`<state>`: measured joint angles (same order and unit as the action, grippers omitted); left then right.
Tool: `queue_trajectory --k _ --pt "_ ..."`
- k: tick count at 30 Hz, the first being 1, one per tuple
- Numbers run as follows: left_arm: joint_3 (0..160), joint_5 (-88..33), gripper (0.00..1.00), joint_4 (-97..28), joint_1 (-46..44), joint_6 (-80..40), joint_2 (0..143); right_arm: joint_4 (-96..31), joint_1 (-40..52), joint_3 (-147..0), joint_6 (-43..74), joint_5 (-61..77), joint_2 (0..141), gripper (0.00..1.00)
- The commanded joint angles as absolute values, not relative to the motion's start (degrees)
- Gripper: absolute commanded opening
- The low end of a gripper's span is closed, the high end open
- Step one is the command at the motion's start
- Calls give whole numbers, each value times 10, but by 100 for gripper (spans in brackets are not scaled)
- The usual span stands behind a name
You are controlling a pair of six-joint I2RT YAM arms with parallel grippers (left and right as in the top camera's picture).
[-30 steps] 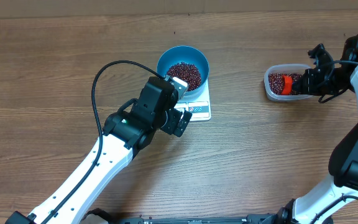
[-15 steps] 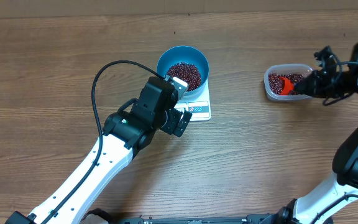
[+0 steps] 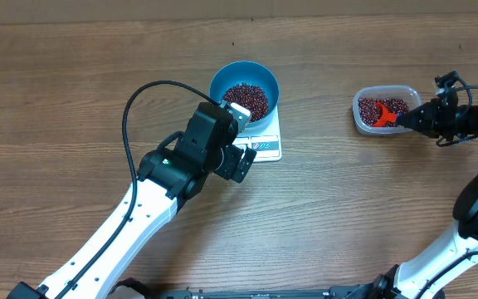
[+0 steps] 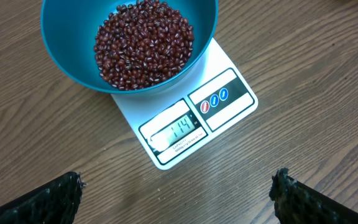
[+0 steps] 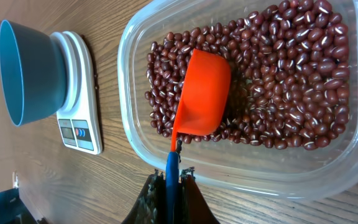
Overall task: Scoop item into bowl and weigh 150g on scale
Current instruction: 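Lift the filled scoop out of the tub with the right gripper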
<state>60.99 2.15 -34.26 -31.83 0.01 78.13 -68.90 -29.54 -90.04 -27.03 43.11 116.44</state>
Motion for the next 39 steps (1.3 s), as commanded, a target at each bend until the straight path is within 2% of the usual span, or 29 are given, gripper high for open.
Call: queue_trajectory --k 1,23,28,39 --pt "608 19 99 -343 -317 7 785 -684 -290 -900 -276 453 1186 4" --pt "608 19 100 -343 -317 7 785 -681 -350 -900 -291 531 1192 4" --pt "608 19 100 -343 -317 7 785 -703 -361 -900 -333 566 1192 4" --pt "608 19 100 -343 -317 7 785 -731 -387 -900 -335 611 1192 4"
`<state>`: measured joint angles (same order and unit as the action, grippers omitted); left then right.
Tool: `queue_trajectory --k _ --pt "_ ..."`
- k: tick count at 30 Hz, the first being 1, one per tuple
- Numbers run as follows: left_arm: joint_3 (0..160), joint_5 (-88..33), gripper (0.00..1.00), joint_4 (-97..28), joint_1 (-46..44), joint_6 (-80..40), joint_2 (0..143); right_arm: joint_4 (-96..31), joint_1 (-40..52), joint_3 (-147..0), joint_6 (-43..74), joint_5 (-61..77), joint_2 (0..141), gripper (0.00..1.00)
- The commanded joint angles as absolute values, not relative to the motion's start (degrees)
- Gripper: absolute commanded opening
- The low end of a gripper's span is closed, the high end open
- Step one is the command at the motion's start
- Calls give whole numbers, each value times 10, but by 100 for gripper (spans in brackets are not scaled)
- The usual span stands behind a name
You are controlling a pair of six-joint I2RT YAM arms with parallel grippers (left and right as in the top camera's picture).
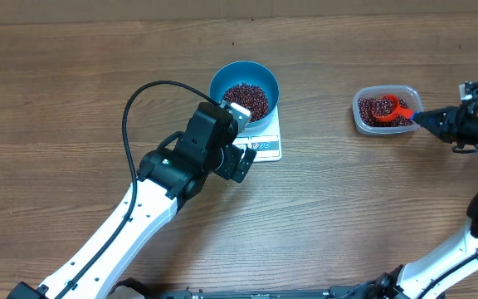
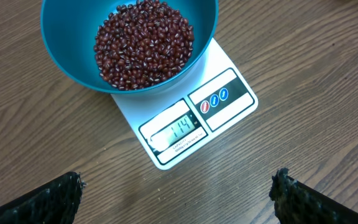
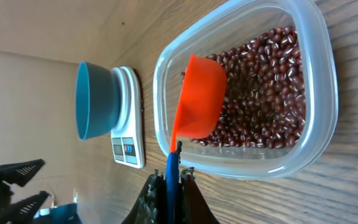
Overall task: Scoop item into bowl and weigh 150g on scale
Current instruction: 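Lift the filled scoop out of the tub with the right gripper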
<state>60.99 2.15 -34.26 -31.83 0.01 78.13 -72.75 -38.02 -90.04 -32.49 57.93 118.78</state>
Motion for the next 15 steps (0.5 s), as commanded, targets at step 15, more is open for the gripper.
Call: queue_trajectory --k 15 --pt "608 19 100 -343 -317 7 785 -908 -388 -900 -516 703 1192 4"
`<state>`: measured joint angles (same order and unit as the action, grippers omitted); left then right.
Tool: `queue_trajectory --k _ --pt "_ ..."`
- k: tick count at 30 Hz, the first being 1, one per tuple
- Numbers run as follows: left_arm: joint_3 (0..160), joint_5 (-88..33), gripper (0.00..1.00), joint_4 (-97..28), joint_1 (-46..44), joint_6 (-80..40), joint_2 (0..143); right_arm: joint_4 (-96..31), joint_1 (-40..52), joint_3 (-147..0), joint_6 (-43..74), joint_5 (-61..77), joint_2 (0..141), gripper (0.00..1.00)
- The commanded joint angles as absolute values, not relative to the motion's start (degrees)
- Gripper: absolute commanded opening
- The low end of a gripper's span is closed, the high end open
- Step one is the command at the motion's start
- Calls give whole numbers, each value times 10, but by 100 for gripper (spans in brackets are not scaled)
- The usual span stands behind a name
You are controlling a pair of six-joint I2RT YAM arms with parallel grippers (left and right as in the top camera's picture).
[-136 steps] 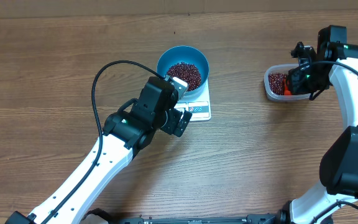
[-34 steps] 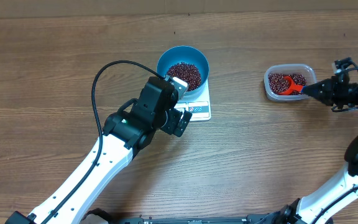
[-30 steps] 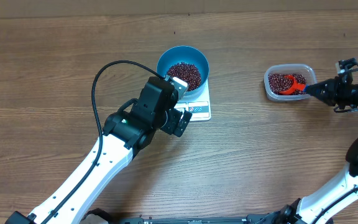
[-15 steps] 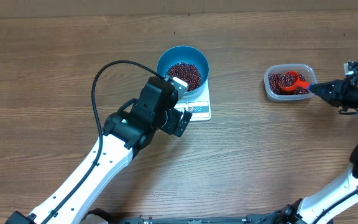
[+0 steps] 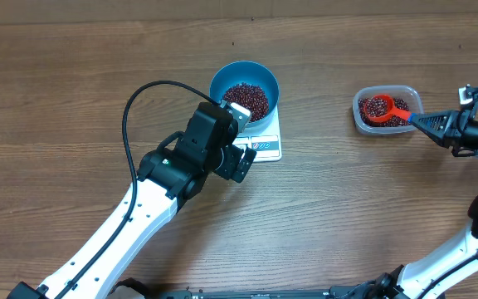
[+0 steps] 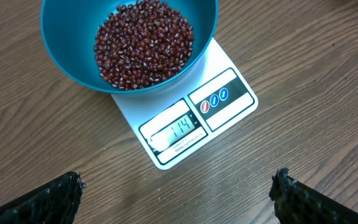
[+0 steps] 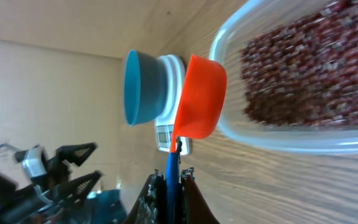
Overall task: Scoop item into bowl and weigh 150g on scale
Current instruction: 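Lift the filled scoop out of the tub with the right gripper, then carry the filled scoop over the blue bowl, right gripper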
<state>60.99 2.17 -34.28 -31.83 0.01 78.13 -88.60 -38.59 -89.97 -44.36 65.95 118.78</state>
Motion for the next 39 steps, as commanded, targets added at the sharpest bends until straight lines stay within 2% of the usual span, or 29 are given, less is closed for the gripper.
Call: queue_trajectory --k 1,22,30,39 --pt "608 19 100 -343 -317 7 785 -919 -388 -900 -527 709 1192 4" --pt "608 19 100 -343 -317 7 785 -972 -377 -900 -554 767 1192 4" --pt "608 19 100 -343 -317 7 785 -972 -306 -900 -560 799 1192 4" --pt "608 19 100 -343 -317 7 785 -946 -179 -900 -560 854 1192 4"
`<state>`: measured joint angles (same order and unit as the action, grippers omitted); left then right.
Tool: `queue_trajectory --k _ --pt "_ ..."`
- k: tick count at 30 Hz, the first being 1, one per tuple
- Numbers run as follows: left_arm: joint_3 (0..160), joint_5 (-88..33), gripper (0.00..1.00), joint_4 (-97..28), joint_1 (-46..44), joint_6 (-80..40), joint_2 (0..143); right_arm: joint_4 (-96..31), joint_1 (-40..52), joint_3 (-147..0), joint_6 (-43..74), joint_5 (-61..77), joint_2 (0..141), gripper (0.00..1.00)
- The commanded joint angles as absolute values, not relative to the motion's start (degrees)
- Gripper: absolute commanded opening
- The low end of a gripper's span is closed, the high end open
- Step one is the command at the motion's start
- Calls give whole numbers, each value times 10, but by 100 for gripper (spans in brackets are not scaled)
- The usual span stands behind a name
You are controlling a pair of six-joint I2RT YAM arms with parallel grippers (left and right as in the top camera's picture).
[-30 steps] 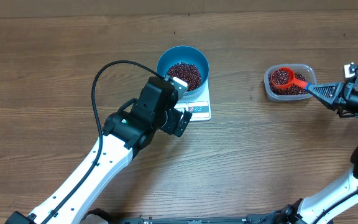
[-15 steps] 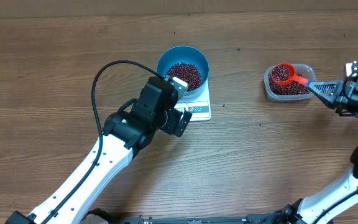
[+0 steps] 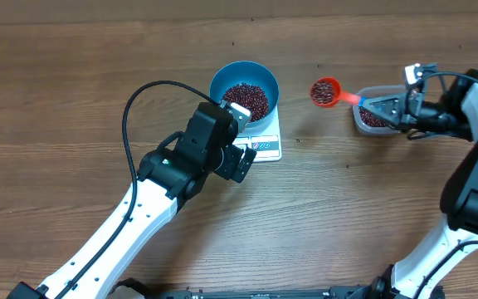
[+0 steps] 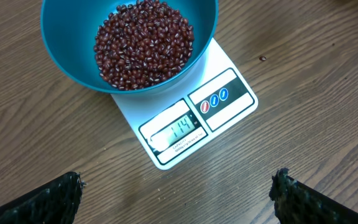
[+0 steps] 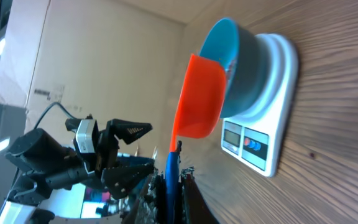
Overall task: Scoop item into bowl and weigh 150g on scale
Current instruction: 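Carry the filled scoop over the blue bowl, right gripper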
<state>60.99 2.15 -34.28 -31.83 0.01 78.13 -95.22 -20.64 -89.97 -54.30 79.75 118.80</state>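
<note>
A blue bowl (image 3: 245,90) of red beans sits on the white scale (image 3: 265,146); in the left wrist view the bowl (image 4: 129,43) is close below and the scale display (image 4: 174,131) reads 114. My right gripper (image 3: 388,108) is shut on the blue handle of the orange scoop (image 3: 324,91), which carries beans in the air between the bowl and the clear bean container (image 3: 373,118). In the right wrist view the scoop (image 5: 199,96) stands before the bowl (image 5: 236,68). My left gripper (image 4: 178,193) hangs open just in front of the scale, holding nothing.
A few stray beans (image 4: 262,58) lie on the wooden table right of the scale. The left arm (image 3: 164,178) stretches from the near left edge to the scale. The right arm (image 3: 475,116) comes in from the right edge.
My right gripper has carried the scoop of beans left from over the container to the air between container and bowl. Stray beans now lie on the table right of the scale. The left arm is unchanged.
The scoop was first dug into the beans in the container. Then it was lifted, filled, above the container. Now it is out over the table towards the bowl. The scale has read 114 throughout and the left gripper has stayed open by it.
</note>
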Motion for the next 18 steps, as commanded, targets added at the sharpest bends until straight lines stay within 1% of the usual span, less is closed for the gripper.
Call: queue_trajectory --k 1,9,13,18 --pt "608 19 100 -343 -317 7 785 -945 -171 -900 -560 857 1192 4" --pt "608 19 100 -343 -317 7 785 -908 -98 -900 -560 894 1192 4" --pt "608 19 100 -343 -317 7 785 -868 -65 -900 -559 899 1192 4" --pt "608 19 100 -343 -317 7 785 -842 -44 -900 -555 899 1192 4"
